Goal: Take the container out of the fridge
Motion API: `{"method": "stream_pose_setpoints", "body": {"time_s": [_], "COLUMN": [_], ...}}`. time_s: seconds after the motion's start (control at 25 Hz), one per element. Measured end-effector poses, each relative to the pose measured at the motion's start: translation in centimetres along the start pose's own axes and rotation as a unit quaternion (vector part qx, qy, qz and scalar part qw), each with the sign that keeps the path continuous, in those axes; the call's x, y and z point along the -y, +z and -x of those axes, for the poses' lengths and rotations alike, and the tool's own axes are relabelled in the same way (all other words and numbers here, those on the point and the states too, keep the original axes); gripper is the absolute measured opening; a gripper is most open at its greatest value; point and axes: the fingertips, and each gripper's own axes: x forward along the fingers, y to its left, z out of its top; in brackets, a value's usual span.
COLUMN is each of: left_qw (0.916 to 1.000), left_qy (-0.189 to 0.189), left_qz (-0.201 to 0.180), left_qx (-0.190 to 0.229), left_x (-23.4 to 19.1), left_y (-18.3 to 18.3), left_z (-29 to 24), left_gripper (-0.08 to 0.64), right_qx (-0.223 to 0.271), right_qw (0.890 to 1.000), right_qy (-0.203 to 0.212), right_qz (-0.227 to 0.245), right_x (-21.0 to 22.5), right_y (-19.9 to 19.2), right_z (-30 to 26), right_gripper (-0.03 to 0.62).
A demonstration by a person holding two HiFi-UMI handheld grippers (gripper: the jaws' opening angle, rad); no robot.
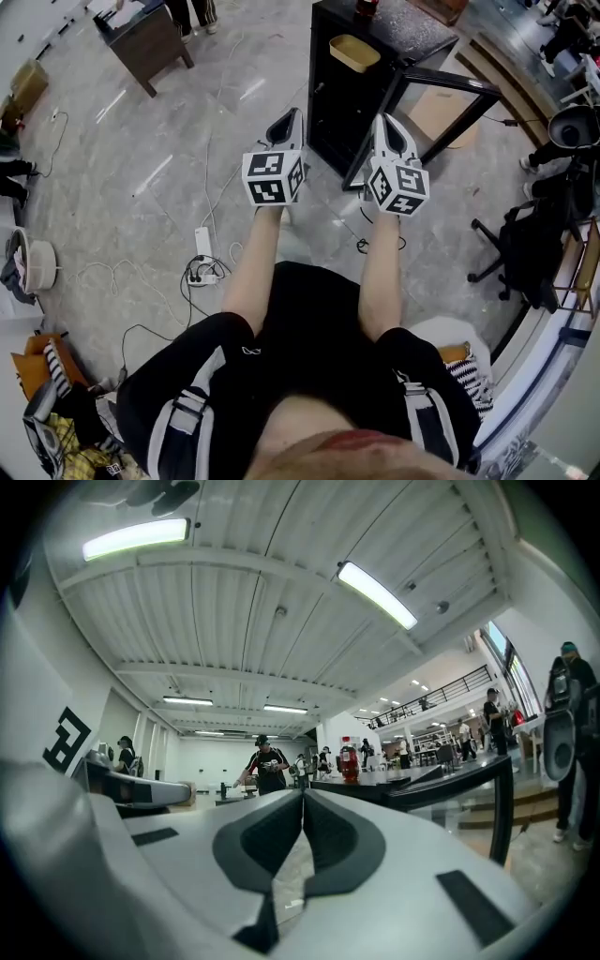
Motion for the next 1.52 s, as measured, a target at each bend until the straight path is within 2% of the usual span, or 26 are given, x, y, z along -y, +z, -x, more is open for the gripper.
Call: {"method": "stream_pose_setpoints", "body": {"time_s": [0.2,0.52,0.76,0.96,1.2,1.36,1.52], "left_qw": [1.0,0.9997,0.998,0.9964,0.9935,0.9908,0.9905], "left_qy": [-0.01,-0.017,-0.048,-0.074,-0.097,-0.112,-0.106], "left_qz": [0.001,-0.018,-0.034,-0.034,-0.001,0.011,0.031], "left_qx": [0.001,-0.004,-0.023,-0.025,-0.06,-0.076,-0.083], "left_x": [-2.2,-7.6,-12.3,-14.4,-14.2,-13.0,-14.3], "left_y": [0.7,1.5,3.2,5.0,1.1,-0.8,-1.9], "left_z": [-3.9,-11.8,-19.8,-25.0,-28.5,-29.6,-30.4], "left_gripper": [0.008,0.008,0.008,0.008,0.008,0.008,0.008], "right_qx": [-0.002,0.0,0.0,-0.001,-0.068,-0.124,-0.182], "right_qw": [1.0,1.0,0.999,0.997,0.99,0.979,0.965], "right_qy": [-0.009,-0.023,-0.053,-0.072,-0.099,-0.111,-0.098], "right_qz": [0.0,0.001,-0.013,0.012,0.072,0.12,0.163], "right_x": [0.6,1.2,2.0,2.2,4.1,6.0,6.1], "right_y": [-0.5,-1.9,-2.3,-1.3,-4.6,-6.4,-8.5], "right_z": [-4.3,-13.6,-22.2,-26.9,-27.7,-28.1,-29.9], "right_gripper": [0.012,0.012,0.012,0.012,0.012,0.012,0.014]}}
